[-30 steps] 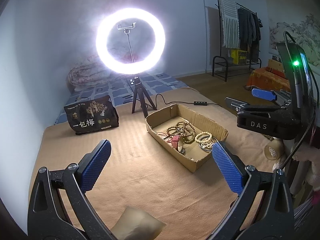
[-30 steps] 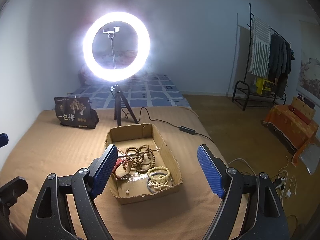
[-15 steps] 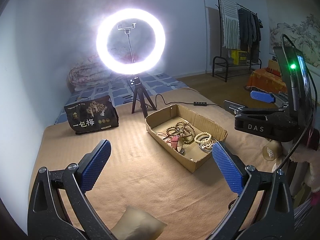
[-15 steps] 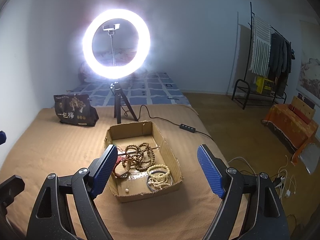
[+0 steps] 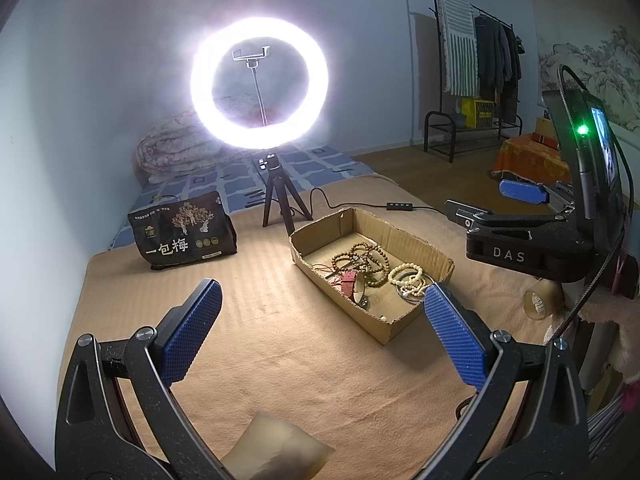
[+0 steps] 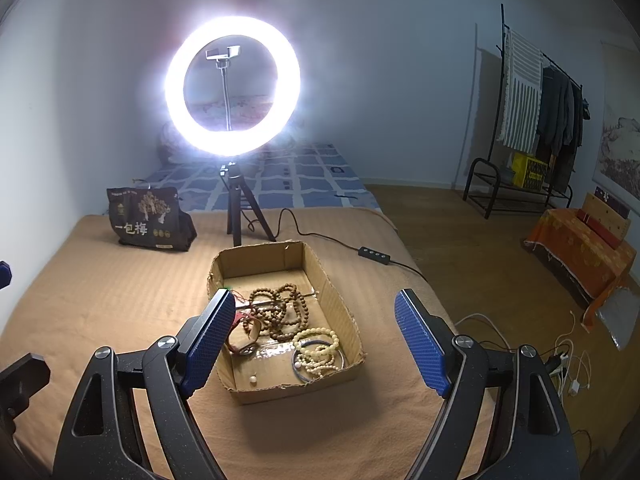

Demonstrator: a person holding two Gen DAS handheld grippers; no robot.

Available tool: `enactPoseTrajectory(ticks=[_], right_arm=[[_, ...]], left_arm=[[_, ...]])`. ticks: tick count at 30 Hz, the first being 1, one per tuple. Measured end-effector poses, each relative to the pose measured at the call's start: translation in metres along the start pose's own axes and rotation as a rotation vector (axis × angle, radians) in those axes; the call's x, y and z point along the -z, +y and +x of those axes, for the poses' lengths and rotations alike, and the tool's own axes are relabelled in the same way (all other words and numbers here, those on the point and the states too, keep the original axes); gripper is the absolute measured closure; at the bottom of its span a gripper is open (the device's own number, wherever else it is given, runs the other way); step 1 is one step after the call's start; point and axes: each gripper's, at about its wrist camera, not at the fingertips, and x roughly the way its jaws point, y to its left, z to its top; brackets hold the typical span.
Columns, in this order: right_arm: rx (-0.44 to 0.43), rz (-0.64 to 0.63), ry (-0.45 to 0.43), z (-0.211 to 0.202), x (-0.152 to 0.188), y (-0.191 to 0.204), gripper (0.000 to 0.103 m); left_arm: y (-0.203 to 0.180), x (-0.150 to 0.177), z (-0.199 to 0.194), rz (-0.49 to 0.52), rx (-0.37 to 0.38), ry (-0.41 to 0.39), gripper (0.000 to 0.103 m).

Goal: Organize jewelry

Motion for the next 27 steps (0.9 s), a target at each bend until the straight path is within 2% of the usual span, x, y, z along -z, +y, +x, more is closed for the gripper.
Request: enactPoseTrajectory(ticks=[21,25,27], right_arm=[[-0.008,-0.008,0.017,0.0044,0.0034,0.0,0.021],[-0.008,-0.013,0.022,0.005,0.0039,0.0015,0.021],[-0.008,-0.015,0.024,0.006,0.0037,0.0023,0.021]], left_arm=[[-0.0036,-0.0008,0.0002,0.02,0.03,0.017,0.0],[-0.0058,0.0006,0.0001,0.046,0.029,0.008,0.0],[-0.0073,0.0013,-0.0008,0.057,0.005,-0.007,0.0]])
